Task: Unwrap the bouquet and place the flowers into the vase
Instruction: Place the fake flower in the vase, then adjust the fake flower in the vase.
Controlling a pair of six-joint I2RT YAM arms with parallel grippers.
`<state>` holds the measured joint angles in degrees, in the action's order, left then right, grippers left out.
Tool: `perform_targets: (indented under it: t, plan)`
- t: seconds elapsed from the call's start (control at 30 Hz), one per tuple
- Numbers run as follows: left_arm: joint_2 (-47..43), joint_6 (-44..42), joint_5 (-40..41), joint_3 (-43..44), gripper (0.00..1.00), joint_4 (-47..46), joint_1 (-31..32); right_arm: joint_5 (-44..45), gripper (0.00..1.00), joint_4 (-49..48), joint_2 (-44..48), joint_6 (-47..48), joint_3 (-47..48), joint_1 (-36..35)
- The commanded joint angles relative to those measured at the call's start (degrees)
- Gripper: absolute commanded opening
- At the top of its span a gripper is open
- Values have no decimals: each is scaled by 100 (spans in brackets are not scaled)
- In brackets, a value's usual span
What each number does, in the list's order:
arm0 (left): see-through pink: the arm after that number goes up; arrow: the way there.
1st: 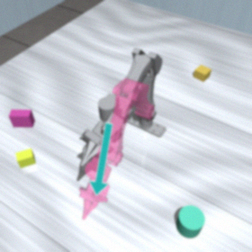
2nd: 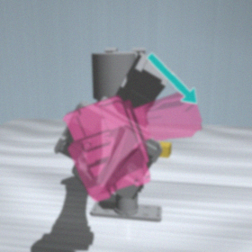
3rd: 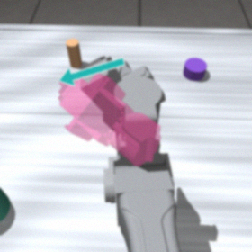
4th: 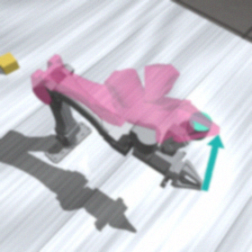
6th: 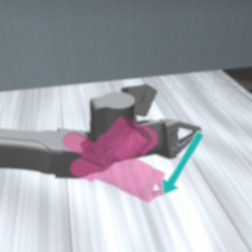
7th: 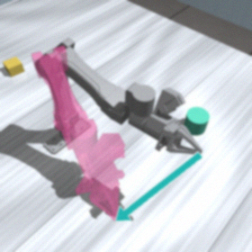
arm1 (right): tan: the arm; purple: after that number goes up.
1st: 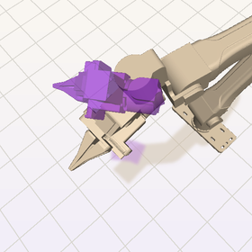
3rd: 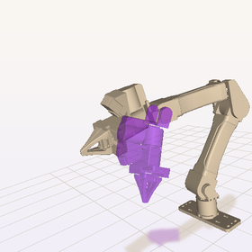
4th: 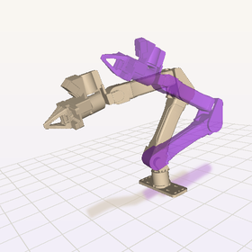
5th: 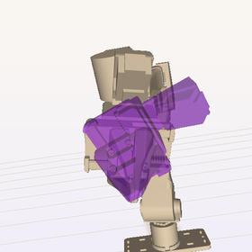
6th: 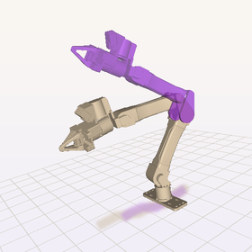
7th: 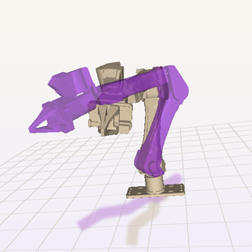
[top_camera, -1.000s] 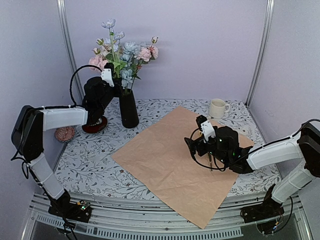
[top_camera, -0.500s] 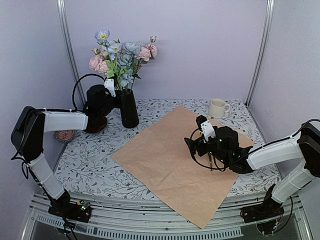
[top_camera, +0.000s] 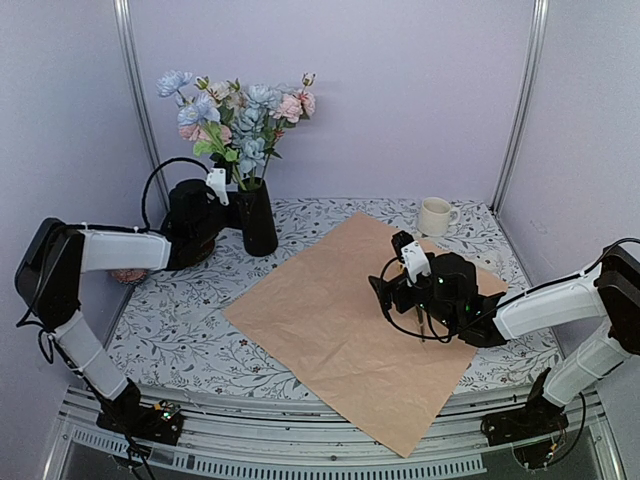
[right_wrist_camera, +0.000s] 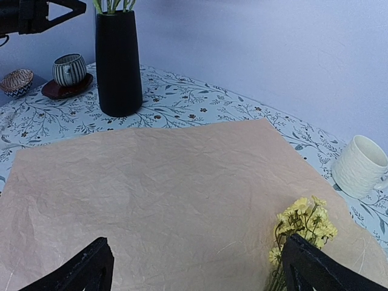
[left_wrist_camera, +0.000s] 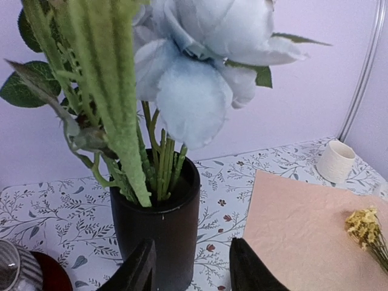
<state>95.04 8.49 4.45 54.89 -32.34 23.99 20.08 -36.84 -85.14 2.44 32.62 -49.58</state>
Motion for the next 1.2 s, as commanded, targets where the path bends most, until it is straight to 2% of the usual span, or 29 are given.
perform_targets:
  t: [0.0,0.17,0.23,0.33,0.4,0.5,0.67,0.83,1.03,1.1,1.17]
  plan:
    - [-497,80,-19,-212,44,-273,-34,-75,99,71,-24,-24,144,17]
    - [-949,413,59,-732,44,-467,-29,-136,99,80,-13,-17,146,12]
    - [-1200,515,-83,-1149,44,-885,-34,-140,99,71,-8,-3,144,4]
    - [-1594,416,-353,-1753,54,-1929,-30,-206,99,72,-11,7,145,7]
    - [-1811,284,-469,-1877,63,-2108,-41,-238,99,72,-25,11,147,3]
    - [-2041,-12,-549,-1725,67,-1970,-52,-265,99,72,-23,28,160,2]
    - [-2207,-205,-576,-1478,66,-2156,-164,-267,99,72,-11,61,140,9]
    - [-2077,-248,-740,-1076,66,-2272,-258,-290,99,72,-32,57,145,9]
    - [-1820,-559,-533,-398,67,-1867,-289,-294,99,79,-37,63,156,7]
    - [-1710,-654,-501,-217,66,-1736,-306,-286,99,80,-29,66,150,7]
    - [-1596,-712,-501,-61,58,-1619,-317,-283,99,80,-37,73,156,8]
